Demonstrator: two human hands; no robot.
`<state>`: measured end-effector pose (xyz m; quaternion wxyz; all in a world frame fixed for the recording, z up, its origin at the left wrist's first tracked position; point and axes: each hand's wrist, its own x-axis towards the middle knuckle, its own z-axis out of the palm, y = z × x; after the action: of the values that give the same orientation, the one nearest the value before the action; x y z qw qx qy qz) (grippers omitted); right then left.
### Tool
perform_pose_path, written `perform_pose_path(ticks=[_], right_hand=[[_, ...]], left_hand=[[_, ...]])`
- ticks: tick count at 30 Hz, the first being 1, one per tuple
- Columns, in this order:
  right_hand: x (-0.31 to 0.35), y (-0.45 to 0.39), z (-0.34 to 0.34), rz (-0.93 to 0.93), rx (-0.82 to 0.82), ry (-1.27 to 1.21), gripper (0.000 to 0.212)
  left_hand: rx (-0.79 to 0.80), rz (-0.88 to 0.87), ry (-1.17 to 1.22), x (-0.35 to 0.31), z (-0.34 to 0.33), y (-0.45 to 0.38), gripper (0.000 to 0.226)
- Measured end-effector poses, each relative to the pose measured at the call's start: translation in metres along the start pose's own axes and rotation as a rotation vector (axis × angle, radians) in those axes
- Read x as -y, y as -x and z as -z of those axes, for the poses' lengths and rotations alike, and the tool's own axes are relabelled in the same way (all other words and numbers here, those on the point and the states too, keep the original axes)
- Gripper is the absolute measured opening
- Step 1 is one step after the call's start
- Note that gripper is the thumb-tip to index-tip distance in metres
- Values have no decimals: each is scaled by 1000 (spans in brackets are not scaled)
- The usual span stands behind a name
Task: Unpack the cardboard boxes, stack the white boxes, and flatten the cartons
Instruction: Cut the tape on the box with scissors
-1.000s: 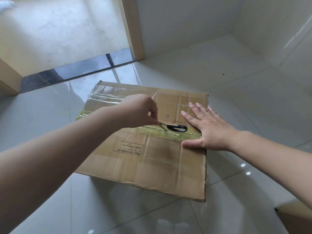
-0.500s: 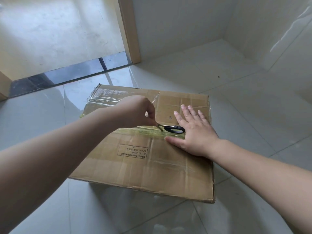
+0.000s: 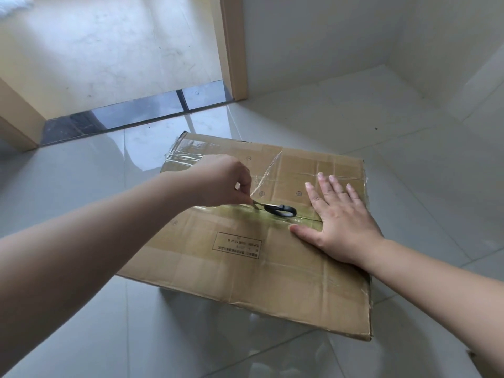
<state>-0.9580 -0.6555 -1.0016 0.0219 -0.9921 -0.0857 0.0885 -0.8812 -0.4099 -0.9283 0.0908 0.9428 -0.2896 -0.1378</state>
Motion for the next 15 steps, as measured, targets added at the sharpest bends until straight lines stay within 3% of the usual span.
perform_pose_path(ticks=[10, 15], right_hand=[[13, -2, 11, -47, 86, 28, 104], [42, -10, 9, -14, 53, -17, 99]], left_hand=[[-3, 52, -51, 16, 11, 7, 18], [-8, 47, -76, 13, 14, 4, 20]])
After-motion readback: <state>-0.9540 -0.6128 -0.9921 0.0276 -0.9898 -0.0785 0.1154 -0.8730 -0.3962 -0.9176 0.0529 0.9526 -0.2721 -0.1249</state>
